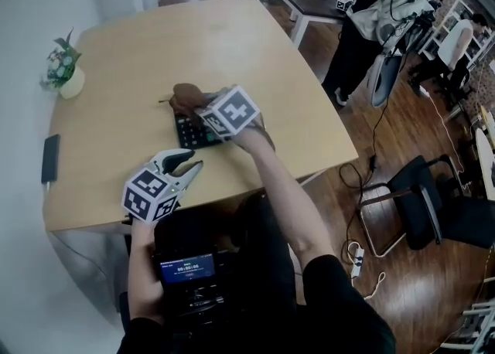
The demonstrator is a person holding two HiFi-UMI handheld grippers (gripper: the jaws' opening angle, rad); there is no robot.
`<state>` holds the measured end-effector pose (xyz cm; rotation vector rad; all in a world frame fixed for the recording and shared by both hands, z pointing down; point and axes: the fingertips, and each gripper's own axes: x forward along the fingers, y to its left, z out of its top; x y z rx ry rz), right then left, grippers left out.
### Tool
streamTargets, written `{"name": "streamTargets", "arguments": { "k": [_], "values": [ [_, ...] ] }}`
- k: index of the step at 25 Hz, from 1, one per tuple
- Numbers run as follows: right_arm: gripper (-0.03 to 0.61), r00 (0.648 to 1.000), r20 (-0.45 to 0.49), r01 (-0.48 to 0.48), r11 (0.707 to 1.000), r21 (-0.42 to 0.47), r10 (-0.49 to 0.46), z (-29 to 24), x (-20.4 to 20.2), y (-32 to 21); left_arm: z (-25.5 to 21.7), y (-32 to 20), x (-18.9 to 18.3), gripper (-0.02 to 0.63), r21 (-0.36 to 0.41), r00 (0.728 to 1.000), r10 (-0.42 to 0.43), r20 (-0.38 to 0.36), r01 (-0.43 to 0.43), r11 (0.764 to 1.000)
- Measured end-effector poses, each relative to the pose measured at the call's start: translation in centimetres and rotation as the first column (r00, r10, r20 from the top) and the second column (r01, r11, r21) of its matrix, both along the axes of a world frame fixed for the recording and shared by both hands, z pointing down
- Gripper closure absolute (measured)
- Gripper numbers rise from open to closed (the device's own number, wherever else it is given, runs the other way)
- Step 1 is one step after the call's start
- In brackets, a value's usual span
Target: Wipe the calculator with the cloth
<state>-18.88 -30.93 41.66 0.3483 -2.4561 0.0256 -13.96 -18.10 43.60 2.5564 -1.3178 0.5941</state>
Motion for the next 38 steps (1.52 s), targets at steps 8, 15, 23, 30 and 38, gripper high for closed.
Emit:
{"name": "streamTargets", "arguments": {
  "k": [8, 15, 23, 30, 38],
  "values": [
    [0.517, 0.966, -0.039, -0.257, 0.966, 0.007, 0.257, 1.3, 10.5, -6.4, -1.6, 0.4, -1.2, 0.502, 0.065, 0.989, -0.028, -0.149, 0.038, 0.997],
    [0.517, 0.995, 0.101, -0.002, 0.965, 0.263, -0.025, -5.2, 4.5, -1.4, -1.6, 2.7, -3.7, 0.500, 0.066, 0.988, -0.055, -0.144, 0.066, 0.996],
    [0.515, 0.906, -0.290, 0.405, 0.829, 0.386, -0.308, 0.7, -1.2, 3.8, -1.5, 3.0, -3.8, 0.502, 0.065, 0.987, -0.067, -0.149, 0.077, 0.995],
    [0.517, 0.786, -0.371, 0.601, 0.750, 0.275, -0.494, 2.6, 2.2, 10.8, -1.8, 3.1, -4.0, 0.503, 0.066, 0.986, -0.067, -0.150, 0.077, 0.995],
    [0.517, 0.912, -0.158, 0.410, 0.860, 0.304, -0.379, -3.0, 2.4, 6.5, -1.7, 3.1, -3.9, 0.503, 0.071, 0.987, -0.058, -0.148, 0.069, 0.995]
  ]
}}
